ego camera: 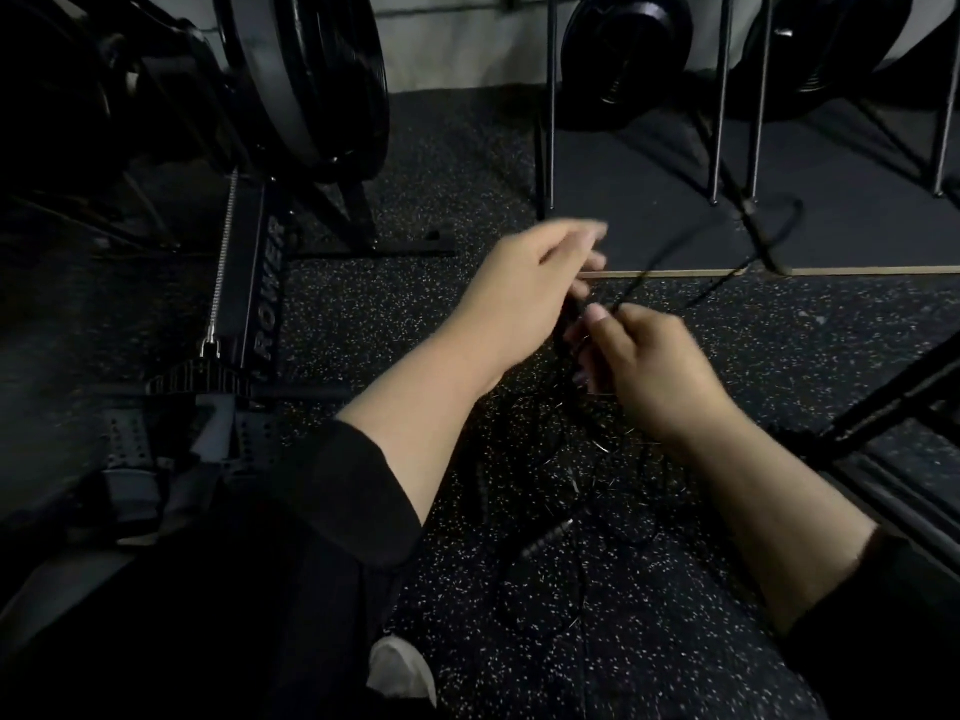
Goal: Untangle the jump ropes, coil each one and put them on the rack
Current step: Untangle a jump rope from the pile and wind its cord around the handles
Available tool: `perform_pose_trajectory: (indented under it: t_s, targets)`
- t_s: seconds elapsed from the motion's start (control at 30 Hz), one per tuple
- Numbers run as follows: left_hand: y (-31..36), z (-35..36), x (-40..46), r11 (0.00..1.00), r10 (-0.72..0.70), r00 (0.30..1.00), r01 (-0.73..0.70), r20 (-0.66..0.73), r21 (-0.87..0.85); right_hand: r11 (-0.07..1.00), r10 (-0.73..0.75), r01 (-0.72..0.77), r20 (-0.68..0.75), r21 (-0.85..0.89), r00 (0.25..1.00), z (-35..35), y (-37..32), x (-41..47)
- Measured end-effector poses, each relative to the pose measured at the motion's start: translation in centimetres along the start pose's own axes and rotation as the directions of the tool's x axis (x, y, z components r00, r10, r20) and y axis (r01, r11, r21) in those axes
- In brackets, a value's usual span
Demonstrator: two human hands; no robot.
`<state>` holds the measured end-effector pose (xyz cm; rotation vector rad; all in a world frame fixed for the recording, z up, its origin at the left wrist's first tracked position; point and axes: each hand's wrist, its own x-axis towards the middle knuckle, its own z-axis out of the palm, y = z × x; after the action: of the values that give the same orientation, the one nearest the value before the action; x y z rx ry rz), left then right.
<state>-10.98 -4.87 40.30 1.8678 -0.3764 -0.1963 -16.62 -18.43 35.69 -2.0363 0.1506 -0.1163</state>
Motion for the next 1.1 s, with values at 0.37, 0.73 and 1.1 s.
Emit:
perform_pose_trajectory:
  t_s: [0.37,0.73,1.1]
  targets:
    - [-10.0,2.1,-5.0,0.966,-0.233,0.972,0.234,-0.022,0.112,0.758,0.142,-0.073,-0.054,0.648,0.988,-0.2,3.0,0.0]
    - [-11.8,3.6,-4.9,0.908,-0.39,0.919,0.393,0.048,-0.144,0.766,0.277,-0.229,0.013,0.6,0.961,2.0,5.5,-0.1]
    - [-14.6,3.1,-2.8,0.929,-0.369,0.892,0.364,-0.261,-0.068,0.819,0.286,-0.238,-0.012,0.521,0.958,2.2,7.6,1.7]
